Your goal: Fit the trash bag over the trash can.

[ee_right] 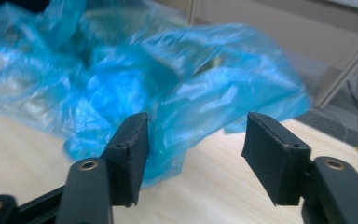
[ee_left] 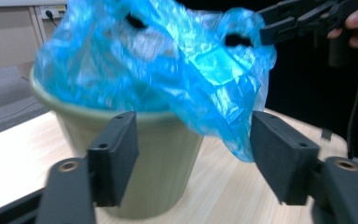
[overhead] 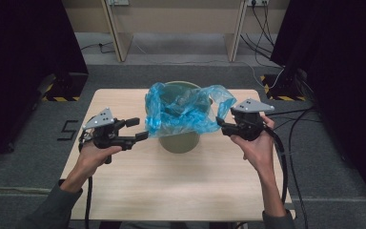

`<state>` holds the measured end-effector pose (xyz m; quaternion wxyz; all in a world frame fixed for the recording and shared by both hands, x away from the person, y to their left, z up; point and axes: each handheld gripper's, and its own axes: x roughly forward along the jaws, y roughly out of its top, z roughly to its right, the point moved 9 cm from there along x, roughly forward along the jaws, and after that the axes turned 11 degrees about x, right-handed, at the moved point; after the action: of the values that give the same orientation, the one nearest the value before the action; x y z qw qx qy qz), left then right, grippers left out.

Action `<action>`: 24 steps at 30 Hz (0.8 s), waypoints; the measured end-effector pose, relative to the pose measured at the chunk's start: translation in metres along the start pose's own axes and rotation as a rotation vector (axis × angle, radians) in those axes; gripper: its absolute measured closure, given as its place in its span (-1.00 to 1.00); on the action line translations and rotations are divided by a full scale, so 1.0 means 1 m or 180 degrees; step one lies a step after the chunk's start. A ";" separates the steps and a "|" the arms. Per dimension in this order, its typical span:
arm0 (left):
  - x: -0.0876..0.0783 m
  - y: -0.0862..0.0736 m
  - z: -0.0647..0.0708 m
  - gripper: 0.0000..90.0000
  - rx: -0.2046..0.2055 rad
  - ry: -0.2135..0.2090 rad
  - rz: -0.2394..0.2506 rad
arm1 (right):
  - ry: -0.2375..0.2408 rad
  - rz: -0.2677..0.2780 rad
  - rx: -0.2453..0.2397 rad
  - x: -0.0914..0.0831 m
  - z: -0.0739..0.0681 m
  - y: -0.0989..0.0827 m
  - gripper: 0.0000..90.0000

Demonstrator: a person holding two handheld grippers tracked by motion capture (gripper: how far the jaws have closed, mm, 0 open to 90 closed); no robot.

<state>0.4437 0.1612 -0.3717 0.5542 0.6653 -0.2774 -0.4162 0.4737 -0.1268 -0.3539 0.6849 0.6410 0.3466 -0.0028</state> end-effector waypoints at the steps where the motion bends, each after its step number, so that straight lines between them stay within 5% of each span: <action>1: 0.001 0.005 0.001 -0.33 -0.0057 -0.0061 0.0050 | -0.0011 -0.0004 0.0004 0.002 0.001 0.003 -0.14; 5: 0.003 0.021 -0.001 -0.38 -0.0055 -0.0037 0.0145 | 0.0050 -0.0064 0.0111 0.014 0.004 0.005 -0.14; 9: 0.019 0.028 -0.006 -0.36 -0.0020 0.0045 0.0030 | 0.0045 -0.0124 0.0144 0.029 0.004 0.004 -0.14; 12: 0.043 0.019 -0.012 -0.17 -0.0097 -0.0056 -0.0127 | 0.0031 -0.0172 0.0188 0.042 0.006 0.004 -0.17; 14: 0.047 0.013 -0.014 0.33 -0.0019 -0.0124 -0.0132 | 0.0041 -0.0252 0.0179 0.050 0.006 -0.001 -0.19; 16: 0.042 0.006 -0.019 0.58 0.0029 -0.0128 -0.0123 | 0.0081 -0.0312 0.0152 0.054 0.005 -0.007 -0.16; 21: 0.026 -0.008 -0.049 0.81 -0.0002 0.0141 -0.0156 | 0.0098 -0.0397 -0.0093 0.064 0.002 -0.024 0.23; 24: 0.021 -0.025 -0.072 0.84 -0.0180 0.0268 -0.0202 | 0.0166 -0.0456 -0.0281 0.070 0.000 -0.033 0.59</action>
<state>0.5138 0.1865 -0.3986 0.5705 0.6748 -0.2208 -0.4129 0.5119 -0.1018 -0.4167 0.7012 0.5835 0.4091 -0.0198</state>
